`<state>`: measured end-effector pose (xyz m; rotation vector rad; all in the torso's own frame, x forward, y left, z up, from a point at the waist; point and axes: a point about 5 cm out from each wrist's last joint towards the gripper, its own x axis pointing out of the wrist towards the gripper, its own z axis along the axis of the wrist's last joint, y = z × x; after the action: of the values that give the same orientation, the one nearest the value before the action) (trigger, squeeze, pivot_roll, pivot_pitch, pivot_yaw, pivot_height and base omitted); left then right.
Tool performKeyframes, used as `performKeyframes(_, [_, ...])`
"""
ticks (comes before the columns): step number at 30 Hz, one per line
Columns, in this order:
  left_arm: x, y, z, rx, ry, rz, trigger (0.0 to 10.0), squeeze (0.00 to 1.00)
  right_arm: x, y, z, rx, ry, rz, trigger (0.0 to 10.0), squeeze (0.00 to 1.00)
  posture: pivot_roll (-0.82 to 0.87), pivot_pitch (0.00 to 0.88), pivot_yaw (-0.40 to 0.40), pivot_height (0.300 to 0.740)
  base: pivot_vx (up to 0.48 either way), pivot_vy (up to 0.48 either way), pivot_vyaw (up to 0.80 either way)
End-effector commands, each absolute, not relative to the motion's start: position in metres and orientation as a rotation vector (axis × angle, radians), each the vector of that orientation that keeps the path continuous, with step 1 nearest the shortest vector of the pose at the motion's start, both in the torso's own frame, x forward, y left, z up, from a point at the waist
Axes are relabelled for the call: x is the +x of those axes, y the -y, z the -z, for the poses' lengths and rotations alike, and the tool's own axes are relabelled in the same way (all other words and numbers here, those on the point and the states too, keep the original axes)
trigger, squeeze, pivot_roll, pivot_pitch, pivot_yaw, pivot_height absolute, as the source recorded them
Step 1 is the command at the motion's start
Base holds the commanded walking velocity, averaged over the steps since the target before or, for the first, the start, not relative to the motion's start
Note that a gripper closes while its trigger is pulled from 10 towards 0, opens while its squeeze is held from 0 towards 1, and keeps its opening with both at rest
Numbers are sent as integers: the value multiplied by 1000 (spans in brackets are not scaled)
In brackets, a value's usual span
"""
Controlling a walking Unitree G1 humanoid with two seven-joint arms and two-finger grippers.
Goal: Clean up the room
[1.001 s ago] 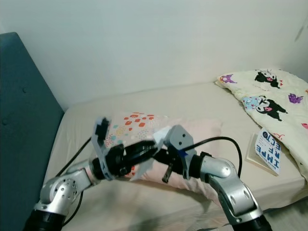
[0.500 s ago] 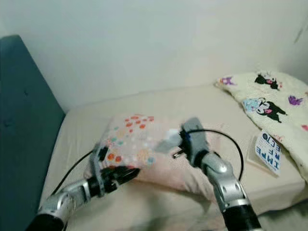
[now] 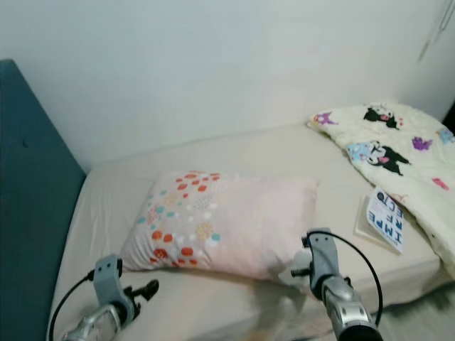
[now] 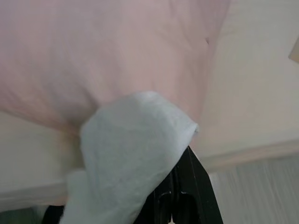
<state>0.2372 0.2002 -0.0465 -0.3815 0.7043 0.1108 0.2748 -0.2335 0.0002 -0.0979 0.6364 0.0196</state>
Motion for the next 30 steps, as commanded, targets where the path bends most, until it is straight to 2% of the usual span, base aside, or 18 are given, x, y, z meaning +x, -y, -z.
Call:
performKeyframes(1, [222,-206,57,-348,-767,-145,10000,0,278,229,-1,-87,-621,-23,10000,0,-106,17,3,731,0,0,769])
performKeyframes(3, [216,-205,61,-344,-792,-155,10000,0,279,228,0,-91,-620,-23,10000,0,-106,14,4,731,0,0,769])
performKeyframes(5, [193,-204,76,-349,-881,-195,10000,0,281,224,2,-111,-621,-32,10000,0,-110,13,10,731,0,0,769])
performKeyframes(14, [156,-205,93,-334,-1003,-244,10000,0,280,222,7,-111,-623,-29,10000,0,-109,13,11,731,0,0,770])
performKeyframes(19, [148,-208,96,-326,-1025,-247,10000,0,278,223,8,-114,-627,-31,10000,0,-99,13,7,731,0,0,769])
performKeyframes(30, [151,-205,96,-319,-1035,-214,10000,0,280,221,8,-109,-619,-35,10000,0,-100,16,11,731,-44,0,767])
